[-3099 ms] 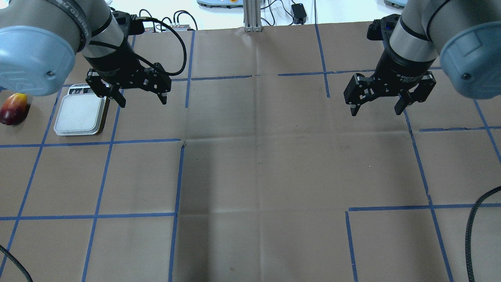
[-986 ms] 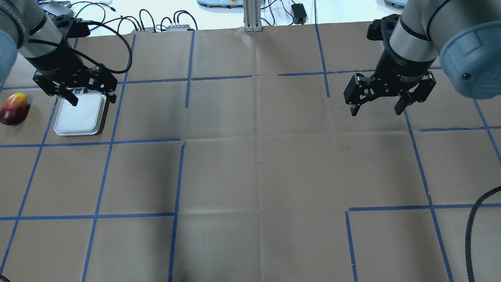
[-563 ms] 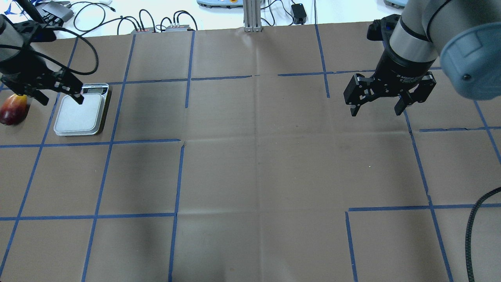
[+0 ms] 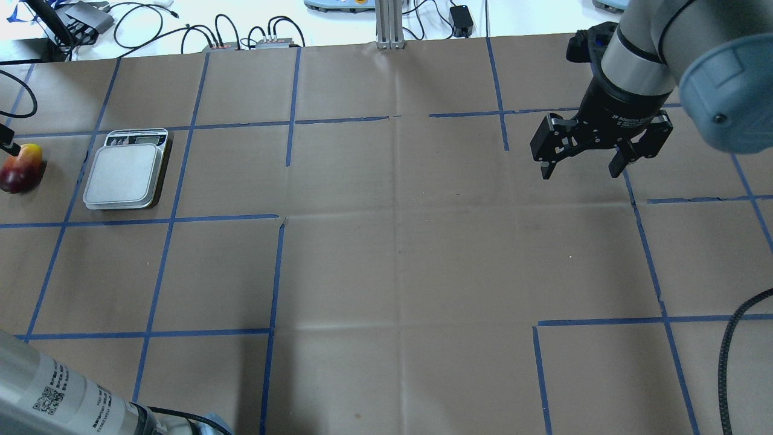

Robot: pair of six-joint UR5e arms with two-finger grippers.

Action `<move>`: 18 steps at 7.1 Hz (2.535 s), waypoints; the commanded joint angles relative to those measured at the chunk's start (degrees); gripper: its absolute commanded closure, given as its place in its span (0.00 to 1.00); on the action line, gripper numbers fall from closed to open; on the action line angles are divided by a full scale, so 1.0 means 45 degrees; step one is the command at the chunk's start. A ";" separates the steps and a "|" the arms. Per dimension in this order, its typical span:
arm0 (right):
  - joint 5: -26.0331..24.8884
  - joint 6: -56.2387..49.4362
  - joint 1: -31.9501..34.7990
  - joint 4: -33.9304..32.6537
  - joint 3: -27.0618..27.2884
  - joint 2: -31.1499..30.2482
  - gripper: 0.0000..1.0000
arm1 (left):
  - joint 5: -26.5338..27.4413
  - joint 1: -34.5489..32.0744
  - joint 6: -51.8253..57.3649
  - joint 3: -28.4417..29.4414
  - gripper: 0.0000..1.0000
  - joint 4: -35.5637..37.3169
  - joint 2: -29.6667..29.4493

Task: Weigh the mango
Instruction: 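Move the left gripper down toward the red-yellow mango beside the scale, then close the left gripper around the mango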

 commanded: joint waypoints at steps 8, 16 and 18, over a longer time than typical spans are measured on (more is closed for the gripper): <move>0.0000 0.0001 0.0000 0.0000 0.0000 0.0000 0.00 | -0.0022 0.0240 0.0955 0.4380 0.00 -0.1459 -0.4084; 0.0000 0.0001 0.0000 0.0000 0.0000 0.0000 0.00 | 0.0134 0.0260 0.1073 0.4361 0.96 -0.1535 -0.4925; 0.0000 0.0001 0.0000 0.0000 0.0000 0.0000 0.00 | 0.0135 0.0125 0.0898 0.4303 1.00 -0.2253 -0.4305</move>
